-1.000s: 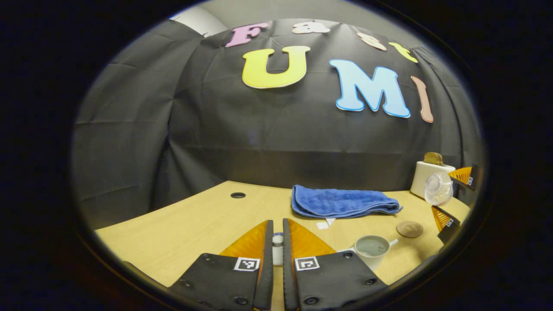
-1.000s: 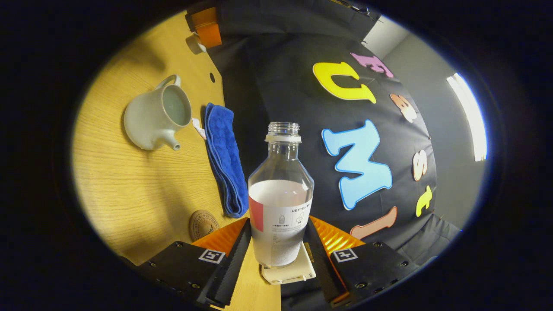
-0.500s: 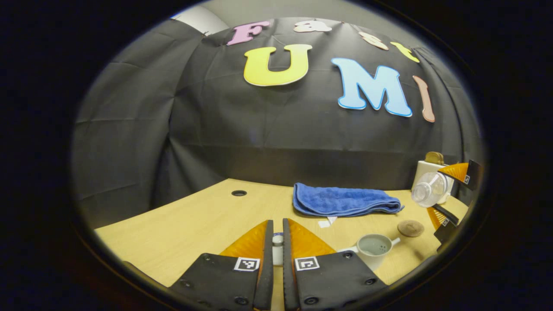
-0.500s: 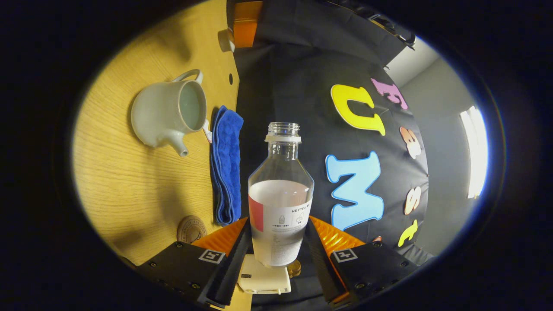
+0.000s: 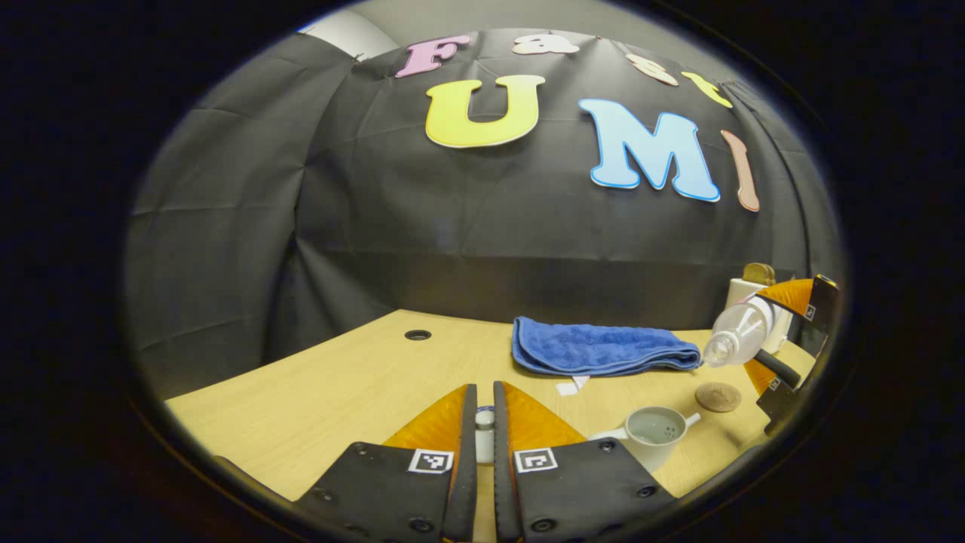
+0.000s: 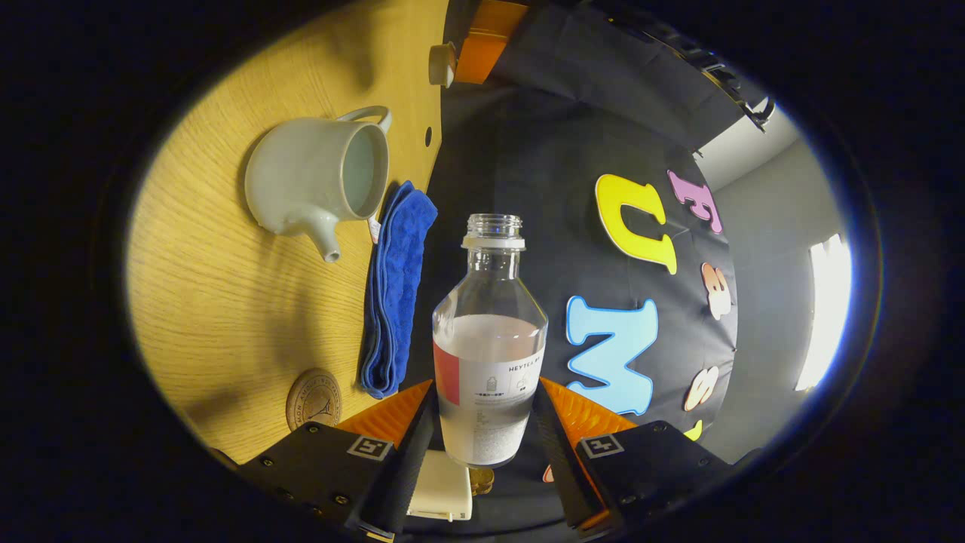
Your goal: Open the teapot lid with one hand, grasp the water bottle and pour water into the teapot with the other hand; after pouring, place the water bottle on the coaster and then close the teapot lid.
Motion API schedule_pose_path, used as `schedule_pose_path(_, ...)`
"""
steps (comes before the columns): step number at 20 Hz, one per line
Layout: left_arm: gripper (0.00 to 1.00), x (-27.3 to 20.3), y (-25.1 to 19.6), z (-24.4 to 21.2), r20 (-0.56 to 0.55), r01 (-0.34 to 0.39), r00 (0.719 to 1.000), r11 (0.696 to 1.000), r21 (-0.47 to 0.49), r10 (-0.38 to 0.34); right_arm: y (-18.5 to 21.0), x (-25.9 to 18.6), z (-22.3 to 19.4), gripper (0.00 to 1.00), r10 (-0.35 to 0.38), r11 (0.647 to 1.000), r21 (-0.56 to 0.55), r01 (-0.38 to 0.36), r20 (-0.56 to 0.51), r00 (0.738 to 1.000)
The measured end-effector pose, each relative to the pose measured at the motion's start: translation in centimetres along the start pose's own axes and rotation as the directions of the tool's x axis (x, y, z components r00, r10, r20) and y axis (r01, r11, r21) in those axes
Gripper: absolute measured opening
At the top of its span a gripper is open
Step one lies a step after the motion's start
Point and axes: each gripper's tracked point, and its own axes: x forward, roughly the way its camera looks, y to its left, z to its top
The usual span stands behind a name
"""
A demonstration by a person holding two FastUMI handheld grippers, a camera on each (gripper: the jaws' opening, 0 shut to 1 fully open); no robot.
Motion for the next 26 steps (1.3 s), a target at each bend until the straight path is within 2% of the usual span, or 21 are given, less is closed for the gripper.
schedule_pose_path(6, 0.16, 0.1, 0.0, -0.2, -0.007, -0.001, 1.000, 1.000, 0.004, 0.001, -0.6, 0.0, 0.3, 0.75, -0.022, 0.993, -0.112, 0.025, 0.031, 0.999)
schedule_pose_path(11, 0.16, 0.2, -0.1, -0.5, -0.018, 0.003, 1.000, 1.000, 0.007, -0.003, -0.7, -0.2, 0.5, 0.75, -0.032, 0.986, -0.163, 0.038, 0.042, 0.999)
schedule_pose_path(26, 0.16, 0.4, -0.3, -1.3, -0.045, 0.006, 0.999, 1.000, 0.013, -0.005, -2.7, -0.4, 0.7, 0.75, -0.062, 0.970, -0.231, 0.075, 0.064, 0.996)
